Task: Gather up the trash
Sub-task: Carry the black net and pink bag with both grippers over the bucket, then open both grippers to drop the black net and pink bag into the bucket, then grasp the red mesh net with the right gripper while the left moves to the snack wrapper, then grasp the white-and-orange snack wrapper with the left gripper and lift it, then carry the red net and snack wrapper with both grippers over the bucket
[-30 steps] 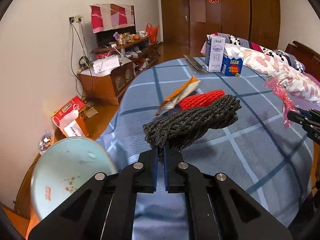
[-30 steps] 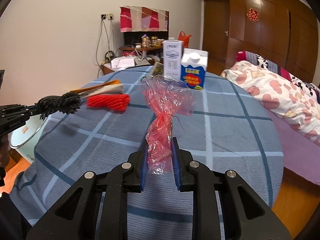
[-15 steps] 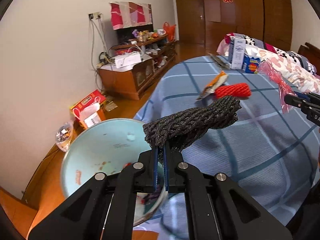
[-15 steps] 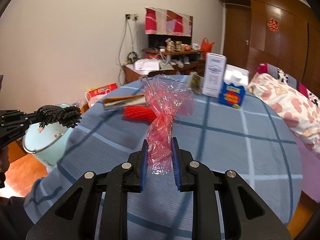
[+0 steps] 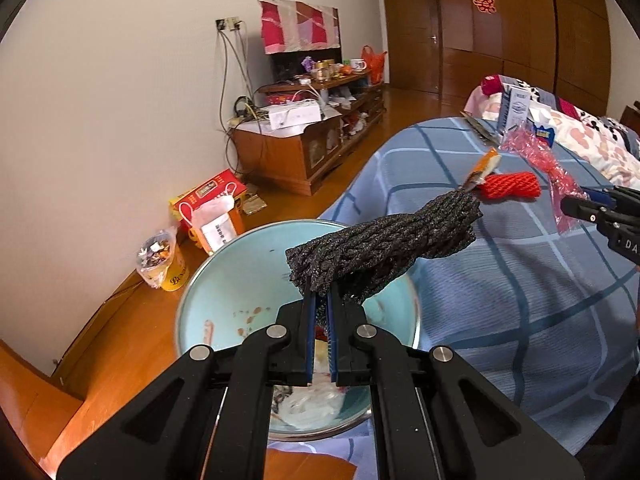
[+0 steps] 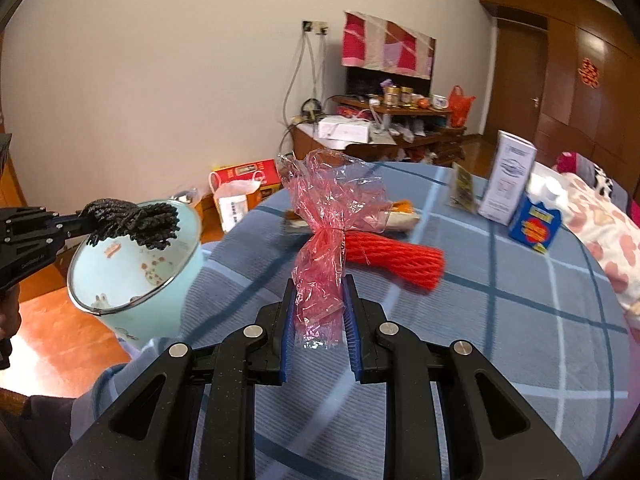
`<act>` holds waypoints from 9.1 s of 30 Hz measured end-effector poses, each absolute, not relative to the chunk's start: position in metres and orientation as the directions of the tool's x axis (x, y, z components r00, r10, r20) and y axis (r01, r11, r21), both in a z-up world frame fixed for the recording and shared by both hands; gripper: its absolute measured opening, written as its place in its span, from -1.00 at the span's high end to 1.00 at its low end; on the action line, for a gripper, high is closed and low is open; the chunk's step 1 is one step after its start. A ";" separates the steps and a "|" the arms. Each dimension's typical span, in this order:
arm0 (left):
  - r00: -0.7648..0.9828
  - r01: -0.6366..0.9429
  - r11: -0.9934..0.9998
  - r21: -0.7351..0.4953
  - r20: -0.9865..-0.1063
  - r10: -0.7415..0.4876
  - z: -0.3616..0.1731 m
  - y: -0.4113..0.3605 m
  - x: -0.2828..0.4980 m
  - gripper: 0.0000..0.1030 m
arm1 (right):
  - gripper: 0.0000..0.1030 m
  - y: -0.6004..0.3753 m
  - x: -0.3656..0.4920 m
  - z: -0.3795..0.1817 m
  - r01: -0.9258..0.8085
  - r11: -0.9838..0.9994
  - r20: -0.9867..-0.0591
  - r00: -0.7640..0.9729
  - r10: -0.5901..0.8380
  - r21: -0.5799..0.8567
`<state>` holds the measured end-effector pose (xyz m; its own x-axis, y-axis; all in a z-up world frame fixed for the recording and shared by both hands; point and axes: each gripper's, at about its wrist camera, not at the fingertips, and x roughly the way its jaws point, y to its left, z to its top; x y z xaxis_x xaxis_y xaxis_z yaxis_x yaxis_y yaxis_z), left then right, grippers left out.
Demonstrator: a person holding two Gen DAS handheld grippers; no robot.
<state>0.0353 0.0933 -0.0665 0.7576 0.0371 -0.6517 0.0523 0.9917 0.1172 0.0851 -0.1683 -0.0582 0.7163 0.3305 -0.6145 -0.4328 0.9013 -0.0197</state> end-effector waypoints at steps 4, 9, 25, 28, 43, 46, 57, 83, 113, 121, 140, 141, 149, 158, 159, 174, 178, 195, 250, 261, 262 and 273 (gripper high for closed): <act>0.760 0.034 0.992 0.123 -0.648 0.054 -0.065 0.100 0.032 0.92 | 0.56 -0.152 0.087 -0.060 -0.467 0.884 -0.618 0.704 0.349 -0.033; 0.759 0.019 0.992 0.125 -0.647 0.067 -0.065 0.109 0.029 0.92 | 0.56 -0.134 0.090 -0.061 -0.498 0.866 -0.620 0.693 0.369 -0.041; 0.745 -0.051 0.992 0.116 -0.657 0.115 -0.070 0.142 0.023 0.92 | 0.56 -0.098 0.093 -0.058 -0.556 0.829 -0.621 0.670 0.407 -0.056; 0.743 -0.059 0.992 0.113 -0.658 0.119 -0.072 0.147 0.021 0.92 | 0.56 -0.093 0.094 -0.058 -0.566 0.822 -0.621 0.666 0.413 -0.060; 0.727 -0.102 0.988 0.112 -0.670 0.151 -0.078 0.162 0.018 0.91 | 0.56 -0.063 0.094 -0.057 -0.612 0.786 -0.628 0.644 0.438 -0.080; 0.724 -0.112 0.987 0.118 -0.670 0.162 -0.078 0.165 0.018 0.91 | 0.56 -0.058 0.093 -0.056 -0.619 0.781 -0.629 0.641 0.440 -0.085; 0.722 -0.126 0.983 0.131 -0.668 0.182 -0.078 0.167 0.016 0.91 | 0.56 -0.042 0.093 -0.057 -0.647 0.757 -0.636 0.624 0.454 -0.094; 0.703 -0.126 0.985 0.117 -0.690 0.172 -0.096 0.156 0.028 -0.31 | 0.04 -0.145 0.121 -0.054 -0.416 0.906 -0.617 0.734 0.285 -0.076; 0.728 -0.071 0.990 0.118 -0.673 0.133 -0.092 0.116 0.060 -0.47 | 0.81 -0.240 0.173 -0.085 -0.222 0.972 -0.745 0.634 0.207 0.082; 0.755 0.031 0.994 0.107 -0.654 0.047 -0.076 0.057 0.075 -0.49 | 0.81 -0.315 0.143 -0.088 -0.086 0.988 -0.751 0.642 0.153 0.127; 0.722 0.199 0.968 0.150 -0.690 -0.042 -0.091 -0.078 0.170 -0.49 | 0.81 -0.413 0.121 -0.088 0.113 0.985 -0.729 0.685 0.016 0.128; 0.709 0.210 0.967 0.143 -0.704 -0.050 -0.095 -0.081 0.176 -0.49 | 0.81 -0.415 0.122 -0.088 0.117 0.984 -0.729 0.684 0.017 0.133; 0.635 0.240 0.962 0.133 -0.771 -0.052 -0.112 -0.092 0.206 -0.45 | 0.81 -0.406 0.126 -0.087 0.098 0.987 -0.728 0.685 0.027 0.128; 0.623 0.304 0.938 0.165 -0.780 -0.065 -0.119 -0.099 0.207 0.31 | 0.81 -0.400 0.128 -0.086 0.081 0.989 -0.730 0.682 0.036 0.125; 0.626 0.312 0.935 0.170 -0.777 -0.067 -0.119 -0.100 0.206 0.40 | 0.81 -0.400 0.128 -0.086 0.079 0.989 -0.729 0.683 0.039 0.126; 0.651 0.344 0.926 0.153 -0.750 -0.118 -0.105 -0.089 0.179 0.82 | 0.81 -0.385 0.121 -0.079 0.043 0.989 -0.705 0.706 0.071 0.142; 0.667 0.344 0.928 0.145 -0.733 -0.133 -0.096 -0.074 0.162 0.82 | 0.81 -0.373 0.119 -0.071 0.016 0.990 -0.689 0.719 0.087 0.142; 0.729 0.283 0.948 0.142 -0.674 -0.117 -0.063 -0.011 0.094 0.82 | 0.81 -0.292 0.129 -0.060 -0.139 0.980 -0.655 0.729 0.198 0.141; 0.733 0.000 0.992 0.126 -0.675 0.086 -0.066 0.144 0.031 0.82 | 0.80 -0.091 0.126 -0.057 -0.515 0.857 -0.679 0.628 0.380 0.002; 0.726 -0.034 0.992 0.120 -0.680 0.107 -0.070 0.159 0.028 0.82 | 0.80 -0.067 0.122 -0.057 -0.556 0.831 -0.684 0.614 0.393 -0.022; 0.724 -0.037 0.992 0.119 -0.681 0.109 -0.070 0.161 0.028 0.82 | 0.80 -0.066 0.122 -0.057 -0.558 0.829 -0.685 0.613 0.394 -0.023; 0.718 -0.064 0.991 0.114 -0.685 0.125 -0.072 0.170 0.028 0.82 | 0.80 -0.049 0.122 -0.059 -0.582 0.812 -0.691 0.601 0.402 -0.034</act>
